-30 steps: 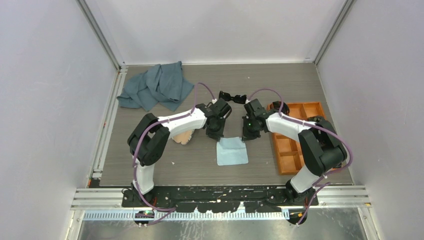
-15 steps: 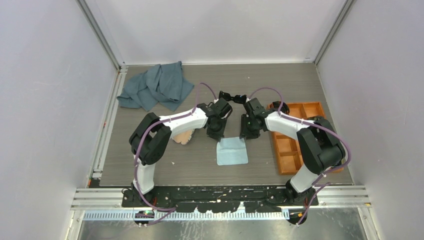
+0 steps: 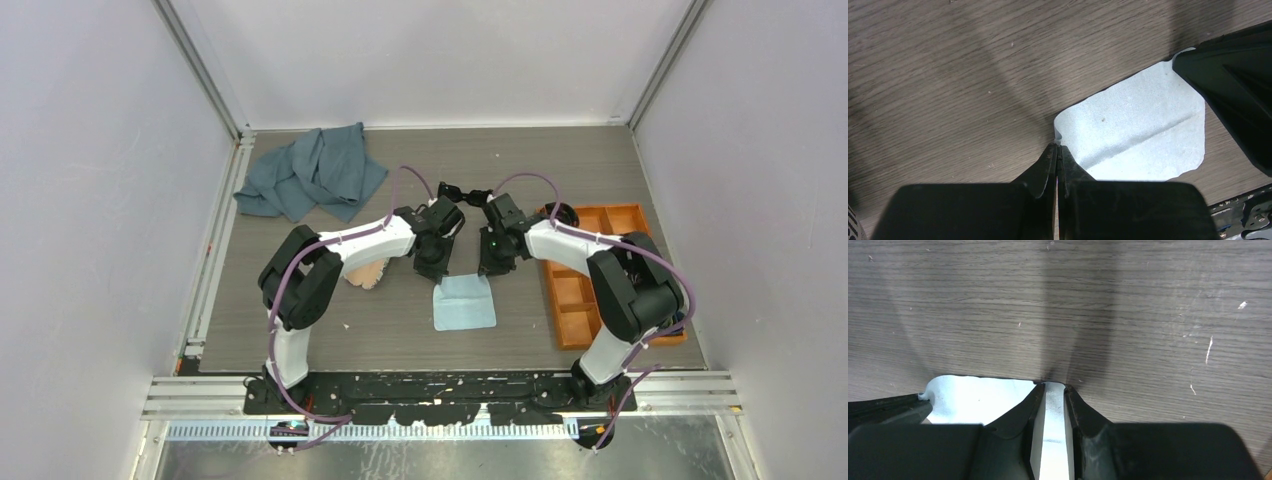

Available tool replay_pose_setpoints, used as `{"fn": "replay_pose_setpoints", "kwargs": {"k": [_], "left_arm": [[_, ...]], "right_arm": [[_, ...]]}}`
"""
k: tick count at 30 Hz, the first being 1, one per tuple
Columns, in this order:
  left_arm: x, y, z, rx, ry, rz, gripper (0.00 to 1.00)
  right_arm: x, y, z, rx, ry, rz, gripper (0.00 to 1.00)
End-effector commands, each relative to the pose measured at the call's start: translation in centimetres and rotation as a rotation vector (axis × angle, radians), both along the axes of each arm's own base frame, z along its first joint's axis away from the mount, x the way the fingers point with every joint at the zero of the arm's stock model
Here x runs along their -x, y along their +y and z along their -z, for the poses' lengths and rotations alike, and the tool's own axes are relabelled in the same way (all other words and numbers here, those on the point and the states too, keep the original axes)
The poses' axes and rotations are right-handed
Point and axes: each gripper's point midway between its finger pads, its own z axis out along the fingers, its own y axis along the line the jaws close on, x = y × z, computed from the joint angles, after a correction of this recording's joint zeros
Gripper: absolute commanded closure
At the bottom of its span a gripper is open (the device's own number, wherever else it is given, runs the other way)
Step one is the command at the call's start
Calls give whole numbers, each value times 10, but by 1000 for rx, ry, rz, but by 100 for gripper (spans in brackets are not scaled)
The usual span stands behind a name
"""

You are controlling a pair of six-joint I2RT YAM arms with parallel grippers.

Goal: Organize the sunglasses
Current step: Fold the glasses cleaning cloth at the center of the board.

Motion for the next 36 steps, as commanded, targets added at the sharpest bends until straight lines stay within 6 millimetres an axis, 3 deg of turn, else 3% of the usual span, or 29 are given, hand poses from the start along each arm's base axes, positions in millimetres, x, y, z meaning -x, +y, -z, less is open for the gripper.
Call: {"fn": "replay_pose_setpoints", "kwargs": {"k": [1, 8, 17, 25, 36], "left_arm": [[-6, -6, -7, 26, -7, 5, 99], [-4, -6, -8, 28, -5, 2, 100], [-2, -4, -8, 30, -5, 2, 100], [0, -7, -17, 81, -16, -8, 99], [4, -6, -23, 107, -25, -14, 100]], "right_arm": [[5, -8, 15, 112, 18, -23, 73], [3, -18, 16, 261, -23, -15, 77], [0, -13, 9, 219, -49, 12, 99], [-1, -8, -15, 140, -119, 46, 99], [6, -9, -25, 88, -151, 67, 99]]}}
